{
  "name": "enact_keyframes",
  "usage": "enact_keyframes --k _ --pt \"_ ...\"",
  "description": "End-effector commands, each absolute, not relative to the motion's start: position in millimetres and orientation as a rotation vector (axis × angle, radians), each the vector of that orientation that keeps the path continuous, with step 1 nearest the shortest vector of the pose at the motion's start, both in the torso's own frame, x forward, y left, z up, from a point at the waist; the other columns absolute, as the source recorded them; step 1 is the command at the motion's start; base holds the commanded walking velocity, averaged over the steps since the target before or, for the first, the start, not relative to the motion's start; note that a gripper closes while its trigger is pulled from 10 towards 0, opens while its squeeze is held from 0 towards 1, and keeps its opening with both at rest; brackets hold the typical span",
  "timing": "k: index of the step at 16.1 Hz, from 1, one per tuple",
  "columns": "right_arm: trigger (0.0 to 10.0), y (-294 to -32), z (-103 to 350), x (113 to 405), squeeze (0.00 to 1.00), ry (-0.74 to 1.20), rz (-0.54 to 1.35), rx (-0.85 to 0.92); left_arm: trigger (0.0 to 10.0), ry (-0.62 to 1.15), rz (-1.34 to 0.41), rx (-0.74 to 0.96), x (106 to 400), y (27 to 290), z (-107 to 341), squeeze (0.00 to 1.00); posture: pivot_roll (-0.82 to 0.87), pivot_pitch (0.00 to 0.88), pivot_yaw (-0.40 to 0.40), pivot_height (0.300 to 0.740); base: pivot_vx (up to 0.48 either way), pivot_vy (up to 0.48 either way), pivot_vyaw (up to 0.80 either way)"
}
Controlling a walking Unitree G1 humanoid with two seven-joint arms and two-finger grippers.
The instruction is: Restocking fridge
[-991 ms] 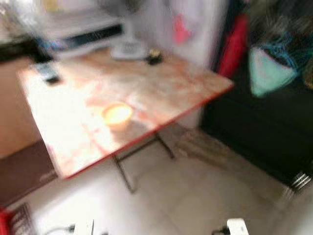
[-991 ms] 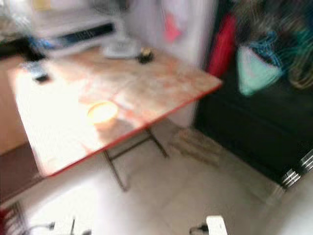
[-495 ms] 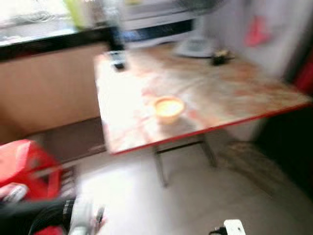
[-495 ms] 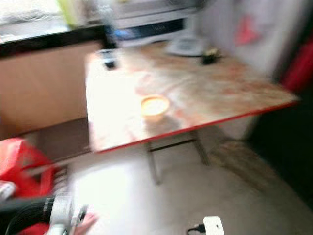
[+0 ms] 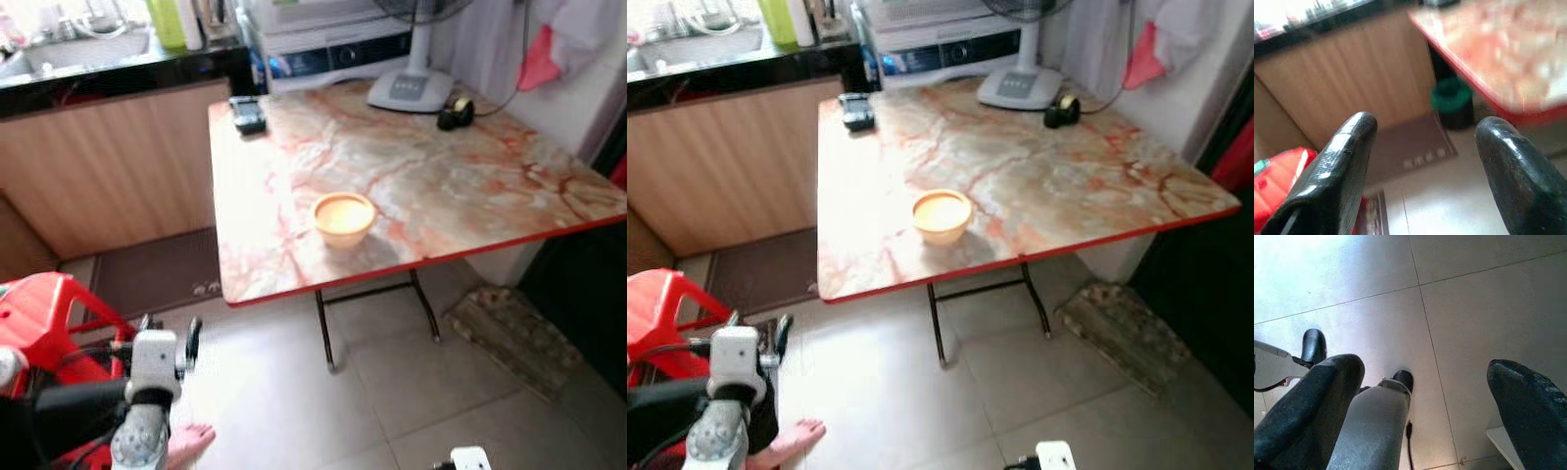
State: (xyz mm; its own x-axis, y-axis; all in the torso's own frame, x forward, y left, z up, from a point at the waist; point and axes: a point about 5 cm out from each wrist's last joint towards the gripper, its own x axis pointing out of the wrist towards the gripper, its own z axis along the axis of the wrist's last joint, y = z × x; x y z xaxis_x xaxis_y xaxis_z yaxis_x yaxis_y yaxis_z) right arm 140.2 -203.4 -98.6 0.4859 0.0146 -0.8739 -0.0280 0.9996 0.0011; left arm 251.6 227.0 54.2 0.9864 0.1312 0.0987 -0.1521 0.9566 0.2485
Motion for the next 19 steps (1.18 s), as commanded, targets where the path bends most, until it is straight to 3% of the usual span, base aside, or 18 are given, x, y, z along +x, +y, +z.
enact_keyframes --k 1,5,7,10,12,19 --pt "10.0 -202 -100 138 0.0 1.066 0.027 -0.009 10.0 -0.126 0.127 0.273 253 223 65 0.0 0.01 0.0 0.057 0.74 0.0 0.0 0.0" --pt "10.0 -202 -99 139 0.0 1.067 0.03 -0.035 10.0 -0.297 0.1 0.21 269 213 123 0.0 0.06 0.0 0.032 0.74 0.0 0.0 0.0" --pt "10.0 -202 -99 141 0.0 1.066 0.043 -0.037 10.0 -0.304 0.026 0.053 288 190 138 0.0 0.08 0.0 0.004 0.74 0.0 0.0 0.0" --pt "10.0 -210 -96 144 0.0 1.06 0.062 -0.075 10.0 -0.258 0.058 -0.1 283 175 130 0.0 0.09 0.0 -0.005 0.74 0.0 0.0 0.0" --pt "10.0 -218 -94 144 0.0 1.034 0.012 -0.048 10.0 -0.215 -0.015 -0.091 281 161 129 0.0 0.07 0.0 -0.003 0.74 0.0 0.0 0.0" --pt "10.0 -215 -95 143 0.0 1.041 0.029 -0.049 10.0 -0.19 -0.033 -0.109 293 156 131 0.0 -0.03 0.0 0.027 0.74 0.114 0.0 0.0"
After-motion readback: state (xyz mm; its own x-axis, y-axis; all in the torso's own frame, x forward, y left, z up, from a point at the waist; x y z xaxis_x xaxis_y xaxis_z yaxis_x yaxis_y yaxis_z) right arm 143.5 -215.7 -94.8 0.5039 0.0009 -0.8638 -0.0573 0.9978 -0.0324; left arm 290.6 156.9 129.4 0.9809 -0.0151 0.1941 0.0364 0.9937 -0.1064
